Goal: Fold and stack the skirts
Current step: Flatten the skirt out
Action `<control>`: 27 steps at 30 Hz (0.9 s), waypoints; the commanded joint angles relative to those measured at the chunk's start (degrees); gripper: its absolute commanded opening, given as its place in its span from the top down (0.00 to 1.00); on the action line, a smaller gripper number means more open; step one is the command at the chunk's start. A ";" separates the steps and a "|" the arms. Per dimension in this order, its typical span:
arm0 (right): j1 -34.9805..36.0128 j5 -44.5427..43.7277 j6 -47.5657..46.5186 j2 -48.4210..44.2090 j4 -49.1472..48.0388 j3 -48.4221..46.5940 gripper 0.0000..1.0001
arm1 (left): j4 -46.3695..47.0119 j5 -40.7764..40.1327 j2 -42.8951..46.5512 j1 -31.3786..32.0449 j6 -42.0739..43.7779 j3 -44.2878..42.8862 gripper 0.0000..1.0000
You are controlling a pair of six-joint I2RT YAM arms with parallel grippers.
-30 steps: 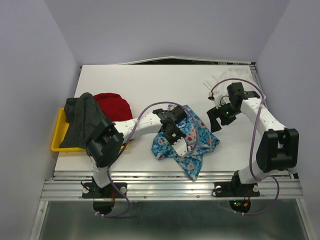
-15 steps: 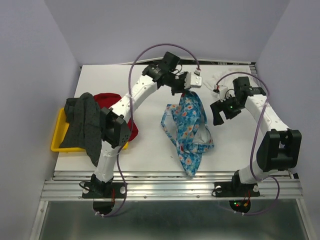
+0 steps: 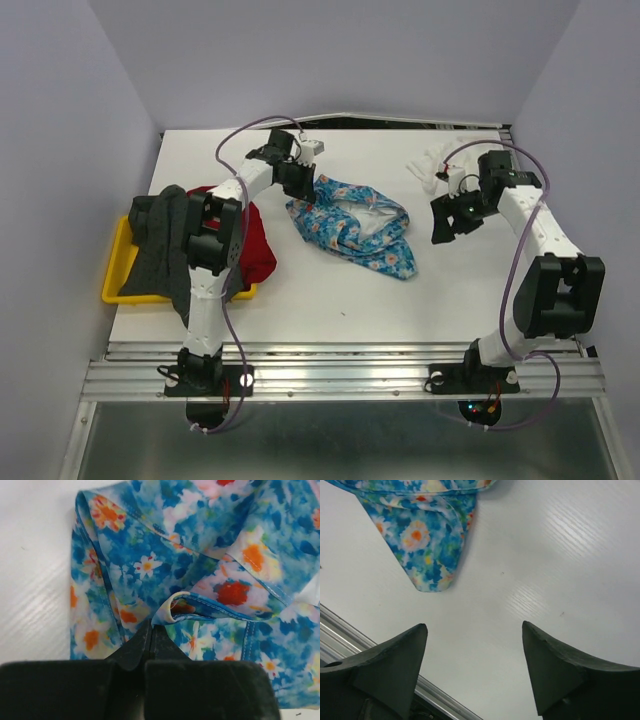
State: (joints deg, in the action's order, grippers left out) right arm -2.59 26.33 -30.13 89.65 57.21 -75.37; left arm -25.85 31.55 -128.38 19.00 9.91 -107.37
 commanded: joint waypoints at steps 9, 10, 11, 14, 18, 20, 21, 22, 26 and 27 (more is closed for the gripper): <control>-0.05 8.03 24.12 7.27 -24.58 5.86 0.41 | 5.10 0.44 -0.03 0.33 -7.45 4.19 1.00; -0.05 8.73 25.63 8.69 -25.82 5.50 0.41 | 5.10 0.53 0.06 0.33 -7.28 4.19 1.00; -0.05 10.05 26.78 9.75 -26.96 5.33 0.41 | 5.10 0.70 0.23 0.33 -7.01 4.10 1.00; 1.27 11.99 29.95 12.57 -32.06 6.02 0.40 | 5.54 0.88 0.93 0.33 -6.22 4.19 1.00; 3.55 12.43 32.68 14.85 -38.22 7.78 0.39 | 6.07 0.88 1.64 0.33 -5.70 4.45 1.00; 4.25 11.64 33.99 16.78 -40.59 7.79 0.37 | 6.16 0.97 1.73 0.33 -5.52 4.36 1.00; 4.26 12.25 35.04 17.92 -42.51 7.87 0.37 | 6.07 0.97 1.90 0.33 -5.26 4.36 1.00; 4.87 12.26 35.49 17.93 -43.32 7.79 0.37 | 6.07 0.88 1.90 0.33 -5.25 4.28 1.00; 6.98 10.60 34.79 20.21 -45.08 6.56 0.46 | 5.46 0.18 2.78 0.33 -4.55 4.28 1.00; 7.68 9.28 34.35 20.91 -44.99 6.29 0.49 | 5.37 0.00 3.04 0.33 -4.12 4.28 1.00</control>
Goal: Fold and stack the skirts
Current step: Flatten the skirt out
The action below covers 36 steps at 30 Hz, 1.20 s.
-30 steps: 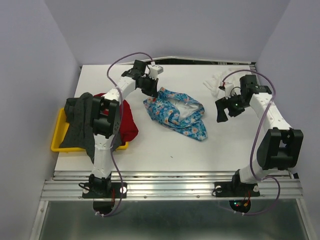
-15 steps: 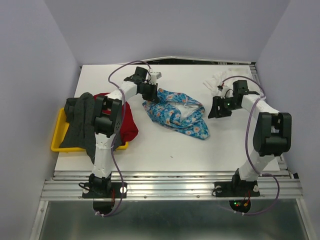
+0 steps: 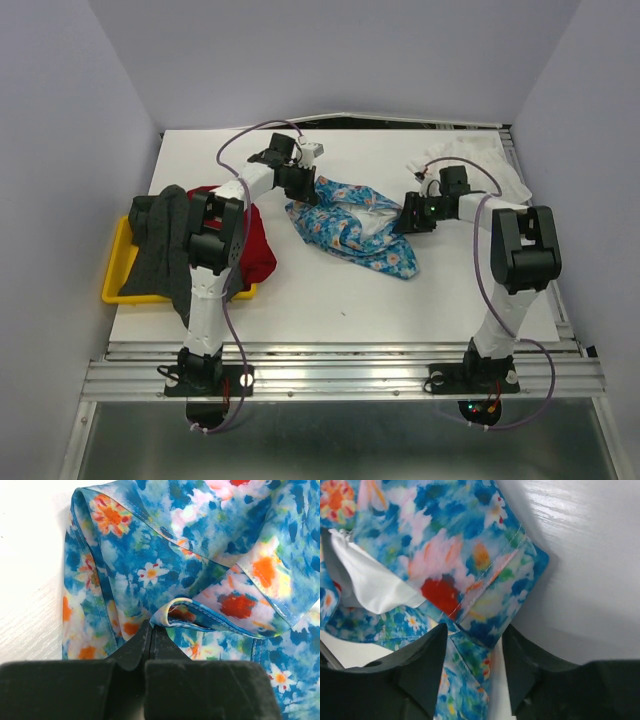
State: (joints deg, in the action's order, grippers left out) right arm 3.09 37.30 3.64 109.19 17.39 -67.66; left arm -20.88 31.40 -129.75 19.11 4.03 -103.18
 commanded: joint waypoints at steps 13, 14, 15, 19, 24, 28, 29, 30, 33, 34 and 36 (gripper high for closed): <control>2.00 -30.52 -21.81 -12.14 11.15 -13.61 0.99 | -1.97 -3.97 23.98 -2.15 10.46 1.47 1.00; 2.00 -31.92 -25.66 -13.03 12.57 -15.12 0.99 | -1.53 -4.06 25.94 -2.15 11.95 2.53 1.00; 2.00 -32.72 -27.79 -14.51 13.98 -16.61 0.99 | -0.57 -4.15 27.78 -2.15 12.75 4.63 1.00; 2.00 -36.67 -38.67 -16.55 20.57 -24.77 0.99 | 4.08 -5.29 39.80 -2.15 16.61 12.37 1.00; 2.00 -39.76 -46.78 -16.37 24.53 -31.30 0.99 | 10.16 -5.12 49.76 -2.06 21.45 21.86 1.00; 2.00 -42.39 -51.97 -13.40 22.27 -34.46 0.99 | 14.37 -6.95 53.29 -1.98 25.13 26.09 1.00; 2.00 -42.92 -52.59 -12.34 21.64 -35.25 0.99 | 15.69 -8.01 53.20 -1.98 25.58 26.70 1.00; 2.00 -43.79 -53.29 -11.03 20.68 -37.79 0.99 | 17.61 -10.37 51.98 -1.98 26.02 26.88 1.00; 2.53 -47.30 -57.59 -5.59 18.39 -41.84 0.99 | 17.37 -14.07 48.38 -1.98 28.22 22.17 1.00; 2.53 -48.97 -60.48 -4.43 16.64 -44.12 0.99 | 16.67 -15.48 46.02 -1.98 29.70 20.40 1.00; 2.53 -50.30 -62.87 -1.80 15.40 -46.06 0.99 | 14.65 -15.40 44.59 -1.98 32.08 17.67 1.00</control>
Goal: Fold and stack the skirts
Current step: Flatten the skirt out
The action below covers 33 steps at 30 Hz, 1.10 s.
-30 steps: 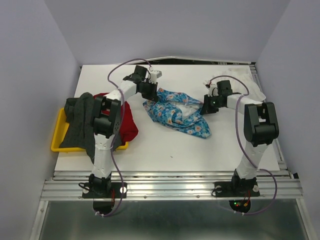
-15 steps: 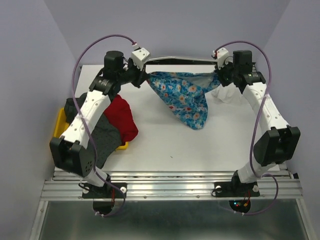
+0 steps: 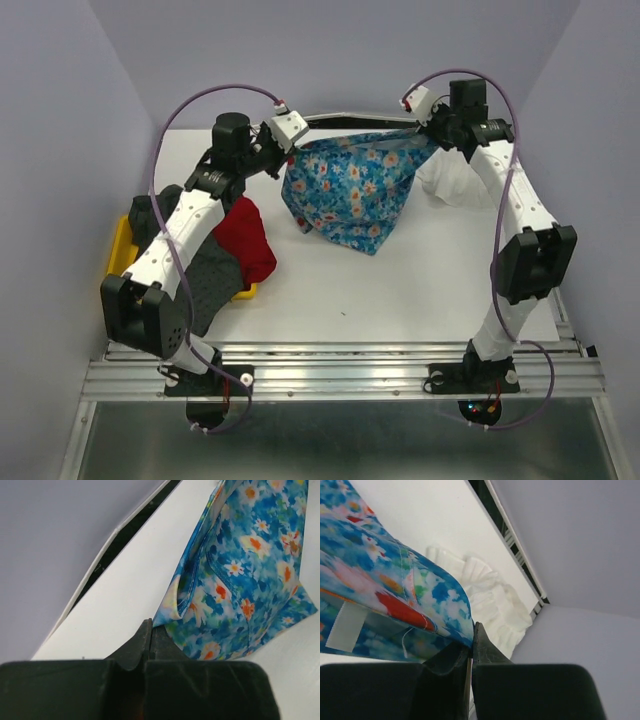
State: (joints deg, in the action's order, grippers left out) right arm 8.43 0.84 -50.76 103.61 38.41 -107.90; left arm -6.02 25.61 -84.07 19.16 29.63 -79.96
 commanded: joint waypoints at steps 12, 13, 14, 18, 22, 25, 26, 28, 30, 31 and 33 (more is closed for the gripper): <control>-1.66 -20.70 -14.36 31.21 -17.65 -46.35 0.99 | 7.10 -9.27 -22.78 -4.48 0.26 -29.59 1.00; -1.66 -20.79 -14.36 30.25 -21.67 -43.65 0.99 | 6.38 -7.00 -25.06 -5.09 -0.18 -35.64 1.00; -1.66 -20.62 -13.41 25.81 -23.63 -40.06 0.99 | 6.20 -6.45 -25.61 -5.18 -0.01 -37.44 1.00; -1.13 -15.01 -1.65 15.58 -17.80 -29.92 0.99 | 7.51 -2.68 -22.99 -5.18 2.36 -36.86 1.00; -1.13 -4.64 3.56 4.34 -3.89 -15.55 0.99 | 6.38 6.09 -14.14 -4.92 7.71 -22.82 1.00; 0.18 3.99 1.20 -4.96 0.16 3.96 0.96 | 2.51 8.40 -8.67 -3.60 15.79 -7.13 1.00; 0.19 7.56 -0.98 -6.65 1.82 11.93 0.97 | 1.90 9.71 -5.17 -3.25 17.90 -2.87 1.00; 1.68 9.08 -1.61 -9.29 4.29 18.83 0.97 | -0.21 10.17 -1.90 -1.41 24.49 9.43 1.00; 3.26 12.51 -2.85 -11.67 9.55 23.96 0.89 | -1.71 9.73 2.06 0.35 27.66 16.65 1.00; 3.79 13.30 -3.20 -12.81 12.36 28.31 0.84 | -2.50 9.03 3.90 2.88 30.64 22.34 0.92; 5.01 16.37 -4.96 -13.96 17.20 31.59 0.44 | -5.64 8.24 5.75 5.79 32.42 26.42 0.57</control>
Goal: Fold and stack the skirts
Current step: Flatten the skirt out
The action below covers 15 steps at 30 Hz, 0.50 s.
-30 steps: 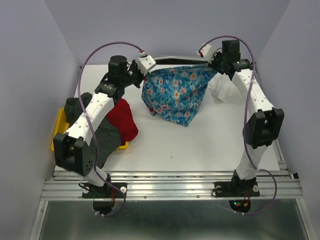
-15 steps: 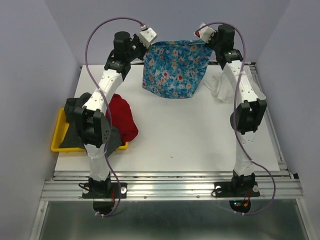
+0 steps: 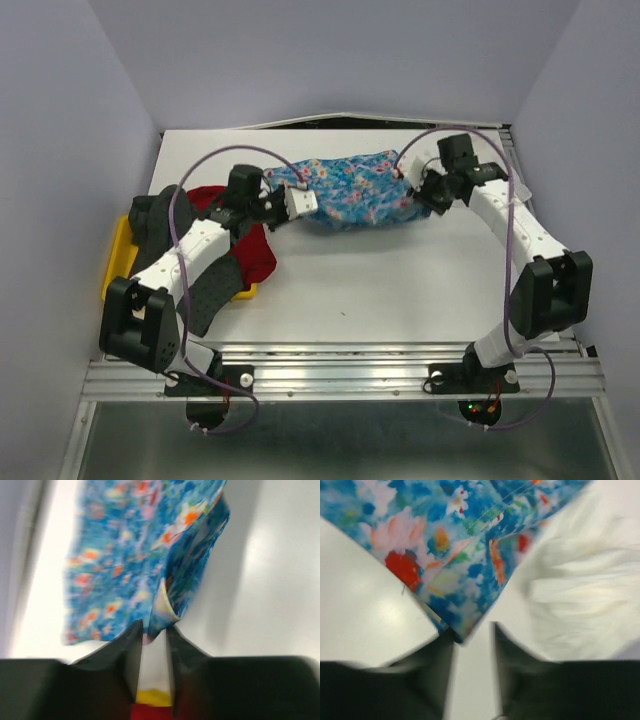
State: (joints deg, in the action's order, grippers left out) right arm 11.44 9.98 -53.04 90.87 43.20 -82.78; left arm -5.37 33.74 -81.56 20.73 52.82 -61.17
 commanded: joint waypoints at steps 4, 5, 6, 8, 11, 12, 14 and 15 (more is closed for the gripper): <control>2.80 11.90 -2.69 -6.57 19.02 8.43 0.05 | -10.63 2.03 9.21 7.83 7.05 11.60 0.23; 2.80 12.86 -0.95 -7.71 19.98 6.60 0.03 | -11.24 2.73 11.49 7.83 5.64 11.34 0.22; 2.80 14.53 0.03 -9.64 20.17 5.54 0.00 | -12.55 2.91 12.38 7.83 3.72 10.55 0.22; 2.80 16.03 4.57 -10.45 19.30 3.26 0.00 | -13.00 2.92 14.23 7.83 1.86 9.84 0.22; 2.80 15.95 11.62 -6.69 16.40 1.93 0.07 | -10.11 1.16 13.71 7.83 -4.72 9.22 0.23; 1.93 15.25 13.64 -2.93 14.56 1.75 0.13 | -7.93 0.29 12.92 7.92 -9.35 8.44 0.25; 0.08 14.46 18.90 1.48 13.58 0.79 0.20 | -7.64 -2.25 8.73 7.92 -12.90 6.42 0.27; -0.71 13.59 21.02 5.51 12.97 -0.52 0.28 | -7.99 -3.75 7.31 8.18 -16.48 4.41 0.30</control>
State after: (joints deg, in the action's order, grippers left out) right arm 13.54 24.08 -43.22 85.84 59.55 -81.82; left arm -15.31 33.61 -69.25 28.75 47.72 -52.49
